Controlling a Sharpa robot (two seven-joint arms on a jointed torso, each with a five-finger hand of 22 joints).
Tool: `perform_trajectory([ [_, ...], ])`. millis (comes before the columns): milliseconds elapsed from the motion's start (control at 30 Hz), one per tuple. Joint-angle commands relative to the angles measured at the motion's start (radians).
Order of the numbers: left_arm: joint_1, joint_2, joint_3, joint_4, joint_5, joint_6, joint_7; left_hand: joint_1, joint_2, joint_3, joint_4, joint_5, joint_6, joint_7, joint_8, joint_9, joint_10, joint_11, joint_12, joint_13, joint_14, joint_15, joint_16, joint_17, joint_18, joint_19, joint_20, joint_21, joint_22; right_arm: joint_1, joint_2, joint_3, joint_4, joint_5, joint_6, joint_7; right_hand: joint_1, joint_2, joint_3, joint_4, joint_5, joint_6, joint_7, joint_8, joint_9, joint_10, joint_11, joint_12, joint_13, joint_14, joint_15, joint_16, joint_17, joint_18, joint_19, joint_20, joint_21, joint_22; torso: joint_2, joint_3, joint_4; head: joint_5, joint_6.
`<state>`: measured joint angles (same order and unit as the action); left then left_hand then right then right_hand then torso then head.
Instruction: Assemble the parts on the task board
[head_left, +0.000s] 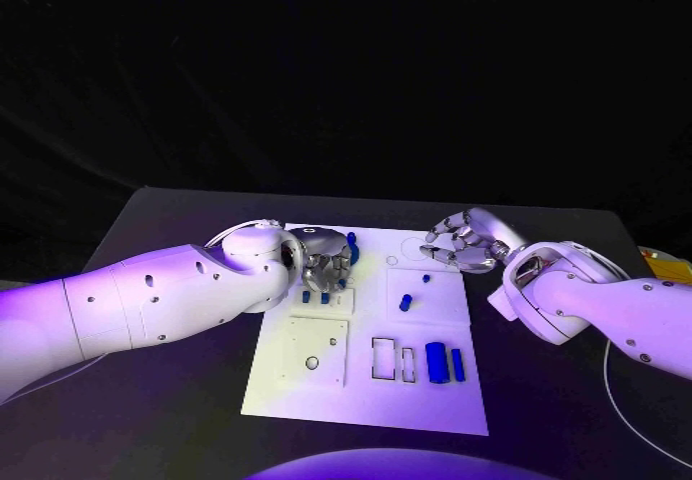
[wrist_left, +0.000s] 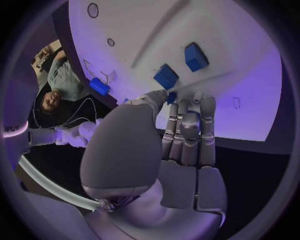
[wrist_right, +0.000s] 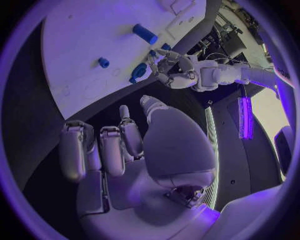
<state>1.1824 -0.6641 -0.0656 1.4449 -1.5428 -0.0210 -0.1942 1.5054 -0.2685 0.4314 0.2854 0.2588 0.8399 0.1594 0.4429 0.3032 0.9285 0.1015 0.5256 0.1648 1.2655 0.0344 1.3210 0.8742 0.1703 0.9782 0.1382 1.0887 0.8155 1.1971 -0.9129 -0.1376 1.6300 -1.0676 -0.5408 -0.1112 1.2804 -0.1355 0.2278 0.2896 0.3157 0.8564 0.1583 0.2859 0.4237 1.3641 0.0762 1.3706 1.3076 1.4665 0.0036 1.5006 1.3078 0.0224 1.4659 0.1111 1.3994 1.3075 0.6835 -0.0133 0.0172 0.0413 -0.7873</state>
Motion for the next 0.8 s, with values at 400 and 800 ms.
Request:
perform_trajectory([
  [400,-0.002,0.015,0.001,-0.011,0.018,-0.003,-0.011,0.042,0.015,0.077,-0.009,-0.006,0.038,-0.005,-0.016,-0.014,0.056,-0.007,-0.029,-0.017,0.041,-0.007,0.041,0.041,-0.017,0.052,-0.008,0.069,0.083,-0.002,0.002,0.000,0.001,-0.007,0.010,0.008,-0.006,0.004,-0.005,-0.001,0.003,-0.006,-0.002,0.005,0.002,-0.006,-0.002,-0.004,0.021,0.059,-0.003,-0.005,0.063,0.019,0.012,-0.005,-0.003,0.187,0.001,0.0004,-0.0003,-0.001,-0.003],
  [800,-0.005,0.023,0.001,-0.016,0.043,-0.016,-0.005,0.025,-0.003,0.091,-0.005,-0.010,0.019,0.003,-0.044,-0.026,0.056,-0.001,-0.057,-0.027,0.048,-0.002,0.050,0.039,-0.019,0.053,-0.006,0.083,0.098,-0.003,0.003,0.000,0.000,-0.007,0.010,0.007,-0.006,0.004,-0.005,-0.001,0.003,-0.006,-0.002,0.005,0.002,-0.006,-0.002,-0.004,0.021,0.059,-0.003,-0.005,0.063,0.019,0.012,-0.005,-0.003,0.187,0.000,0.0009,0.0002,-0.004,-0.004],
])
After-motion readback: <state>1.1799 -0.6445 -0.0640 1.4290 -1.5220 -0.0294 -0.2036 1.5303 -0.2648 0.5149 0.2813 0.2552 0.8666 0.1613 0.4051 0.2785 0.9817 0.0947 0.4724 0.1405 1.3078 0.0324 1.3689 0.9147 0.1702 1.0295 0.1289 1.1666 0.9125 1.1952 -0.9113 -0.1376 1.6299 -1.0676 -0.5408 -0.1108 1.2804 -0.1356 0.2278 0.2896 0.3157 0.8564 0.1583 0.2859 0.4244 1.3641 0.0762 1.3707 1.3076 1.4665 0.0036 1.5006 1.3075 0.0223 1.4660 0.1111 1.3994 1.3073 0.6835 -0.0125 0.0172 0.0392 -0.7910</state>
